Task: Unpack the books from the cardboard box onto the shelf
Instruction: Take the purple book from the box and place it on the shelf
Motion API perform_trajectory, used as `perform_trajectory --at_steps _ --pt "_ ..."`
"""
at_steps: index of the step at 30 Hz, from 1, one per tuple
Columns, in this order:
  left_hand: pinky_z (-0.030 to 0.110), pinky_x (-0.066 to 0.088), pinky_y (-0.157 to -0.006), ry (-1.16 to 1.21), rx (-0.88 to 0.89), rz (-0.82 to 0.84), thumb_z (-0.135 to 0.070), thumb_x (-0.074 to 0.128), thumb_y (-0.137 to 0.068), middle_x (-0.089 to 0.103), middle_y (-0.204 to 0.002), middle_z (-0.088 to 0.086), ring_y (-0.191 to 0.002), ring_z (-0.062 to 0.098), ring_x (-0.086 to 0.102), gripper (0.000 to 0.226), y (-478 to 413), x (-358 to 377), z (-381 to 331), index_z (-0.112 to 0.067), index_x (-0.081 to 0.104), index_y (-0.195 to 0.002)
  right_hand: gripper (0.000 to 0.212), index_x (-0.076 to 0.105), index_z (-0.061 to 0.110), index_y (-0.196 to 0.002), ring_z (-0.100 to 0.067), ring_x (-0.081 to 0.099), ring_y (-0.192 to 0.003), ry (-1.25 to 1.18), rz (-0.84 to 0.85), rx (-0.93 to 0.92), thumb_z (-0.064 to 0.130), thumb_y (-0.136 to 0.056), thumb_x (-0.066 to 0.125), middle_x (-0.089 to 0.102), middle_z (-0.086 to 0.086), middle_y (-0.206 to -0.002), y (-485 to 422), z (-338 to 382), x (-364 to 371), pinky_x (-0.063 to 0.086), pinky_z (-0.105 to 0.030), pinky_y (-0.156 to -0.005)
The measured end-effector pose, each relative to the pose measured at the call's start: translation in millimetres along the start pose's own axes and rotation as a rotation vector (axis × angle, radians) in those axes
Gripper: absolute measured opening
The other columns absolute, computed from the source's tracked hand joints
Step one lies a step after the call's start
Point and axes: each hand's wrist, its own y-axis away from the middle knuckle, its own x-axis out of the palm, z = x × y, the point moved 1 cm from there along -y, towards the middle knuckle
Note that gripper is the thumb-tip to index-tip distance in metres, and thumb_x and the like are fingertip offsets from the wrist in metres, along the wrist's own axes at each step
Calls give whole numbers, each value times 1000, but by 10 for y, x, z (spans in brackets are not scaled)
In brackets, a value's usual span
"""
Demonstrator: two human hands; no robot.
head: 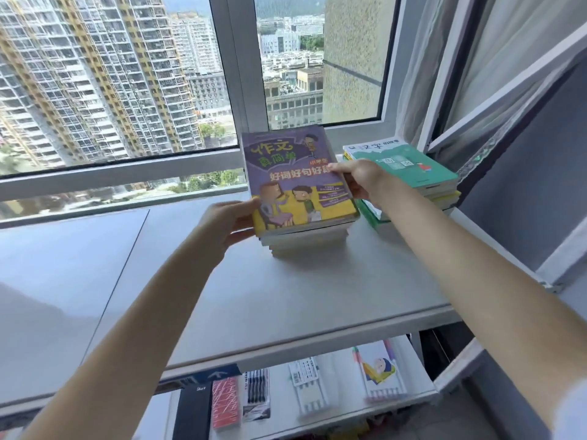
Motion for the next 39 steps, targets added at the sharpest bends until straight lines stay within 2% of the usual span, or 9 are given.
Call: perform_trajectory --at_steps 4,8,13,19,21,24,31,35,39 --pt "31 53 -90 17 -126 -14 -18 66 -85 63 -97 15 -88 24 61 31 -193 170 -36 4 66 -106 23 57 8 -77 -16 64 -50 23 -5 152 17 -96 47 67 -3 -58 -349 -65 -40 51 -22 -48" --pt "15 53 -48 25 -193 -57 -19 62 -88 60 -84 11 -54 11 60 20 -331 230 -16 -2 63 -98 20 58 11 -78 -13 53 -71 58 -17 199 15 -95 49 58 -1 -82 -563 -224 -25 43 -22 -68" --pt "16 51 -47 -116 -195 -104 -20 57 -91 60 -75 7 -54 13 58 16 -392 212 -28 -7 63 -84 17 60 10 -78 -16 54 -69 103 -30 217 17 -93 55 60 -4 -83 -640 -243 -51 46 -25 -68" --pt "35 42 -78 -587 -117 -218 -28 55 -93 52 -82 19 -83 31 50 26 -330 212 -137 -3 56 -86 25 59 9 -91 -21 55 -77 487 -136 141 34 -91 58 56 -10 -93 -610 -185 -74 50 -32 -72" --pt "43 42 -93 -786 -65 -258 -33 53 -92 54 -109 33 -107 43 51 41 -232 222 -160 5 59 -106 32 55 9 -101 -22 52 -85 629 -142 40 41 -92 53 48 -6 -84 -559 -151 -115 47 -31 -70" --pt "37 32 -106 -924 64 -270 -41 52 -91 40 -141 10 -133 26 33 48 143 258 -149 -13 49 -130 50 50 6 -113 -19 42 -100 765 -75 -126 51 -92 47 46 -1 -94 -308 -110 -158 36 -33 -81" --pt "6 40 -76 -824 418 10 -41 57 -84 59 -96 -19 -92 -3 56 15 1443 303 282 -28 60 -91 35 43 25 -78 -8 46 -66 854 -56 -170 59 -88 45 50 7 -73 961 -413 -16 34 -29 -57" --pt "17 44 -77 -756 376 229 -37 60 -85 63 -95 -20 -90 -1 59 8 2055 213 888 -36 59 -93 39 48 18 -86 -15 48 -71 880 86 -29 57 -90 45 52 3 -76 1836 -891 347 35 -32 -62" --pt "31 44 -94 -939 346 351 -58 49 -83 59 -116 -17 -112 6 53 38 2386 59 1538 -35 56 -112 45 46 14 -90 -16 47 -67 896 161 163 59 -89 43 52 2 -78 2537 -1469 728 34 -31 -58"
